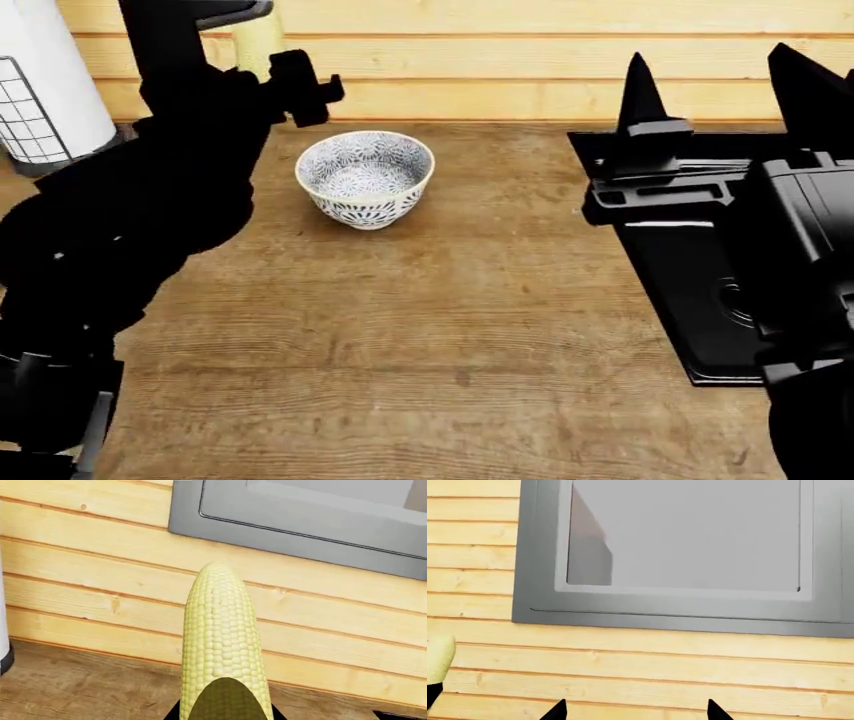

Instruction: Pick the pears and eggplants from the sink and place them in one bowl. Place the corn in the other bowl. Then turn off the sink faucet.

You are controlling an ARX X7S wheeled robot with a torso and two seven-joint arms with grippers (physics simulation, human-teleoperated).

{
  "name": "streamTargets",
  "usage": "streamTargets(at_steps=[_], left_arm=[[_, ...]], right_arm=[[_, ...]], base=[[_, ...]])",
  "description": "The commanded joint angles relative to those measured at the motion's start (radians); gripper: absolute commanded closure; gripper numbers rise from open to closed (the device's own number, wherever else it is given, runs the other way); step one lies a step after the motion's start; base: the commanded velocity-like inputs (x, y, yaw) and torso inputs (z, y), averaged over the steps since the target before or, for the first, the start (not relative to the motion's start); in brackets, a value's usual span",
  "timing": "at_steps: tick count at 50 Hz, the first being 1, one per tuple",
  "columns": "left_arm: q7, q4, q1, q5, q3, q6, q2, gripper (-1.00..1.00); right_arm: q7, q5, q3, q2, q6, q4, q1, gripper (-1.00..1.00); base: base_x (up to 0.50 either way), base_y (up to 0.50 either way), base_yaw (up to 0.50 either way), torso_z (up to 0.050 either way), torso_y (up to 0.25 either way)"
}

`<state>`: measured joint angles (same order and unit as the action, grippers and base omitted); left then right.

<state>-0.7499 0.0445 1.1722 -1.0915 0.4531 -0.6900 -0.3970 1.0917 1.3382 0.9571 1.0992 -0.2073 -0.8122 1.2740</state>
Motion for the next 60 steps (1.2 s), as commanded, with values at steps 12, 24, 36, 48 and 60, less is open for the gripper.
streamTargets(at_steps=[12, 24, 36, 48, 60], left_arm=[[0.415, 0.923, 0.369, 0.115, 0.122, 0.109, 0.301, 1.00], [0.538, 1.263, 0.476, 0.171, 0.144, 0.187, 0.394, 1.00], [0.541, 1.264, 0.418, 0.240, 0.084, 0.151, 0.396, 1.00], [0.549, 1.263, 0.393, 0.077, 0.273, 0.168, 0.396, 1.00], [0.545, 1.263, 0.372, -0.008, 0.369, 0.185, 0.397, 1.00]], right_arm=[[-0.038, -0.069, 0.016, 0.020, 0.101, 0.040, -0.126, -1.00], [-0.044, -0.086, 0.022, 0.021, 0.123, 0.044, -0.157, -1.00], [-0.050, -0.099, 0.024, 0.024, 0.139, 0.051, -0.180, -1.00], [-0.061, -0.111, 0.028, 0.024, 0.158, 0.063, -0.207, -1.00], [-0.061, -0.118, 0.028, 0.030, 0.169, 0.063, -0.224, -1.00]], base=[[0.00, 0.00, 0.00, 0.000, 0.001], [0.00, 0.00, 0.00, 0.000, 0.000], [0.00, 0.00, 0.00, 0.000, 0.001], [0.00, 0.00, 0.00, 0.000, 0.000], [0.00, 0.00, 0.00, 0.000, 0.001]])
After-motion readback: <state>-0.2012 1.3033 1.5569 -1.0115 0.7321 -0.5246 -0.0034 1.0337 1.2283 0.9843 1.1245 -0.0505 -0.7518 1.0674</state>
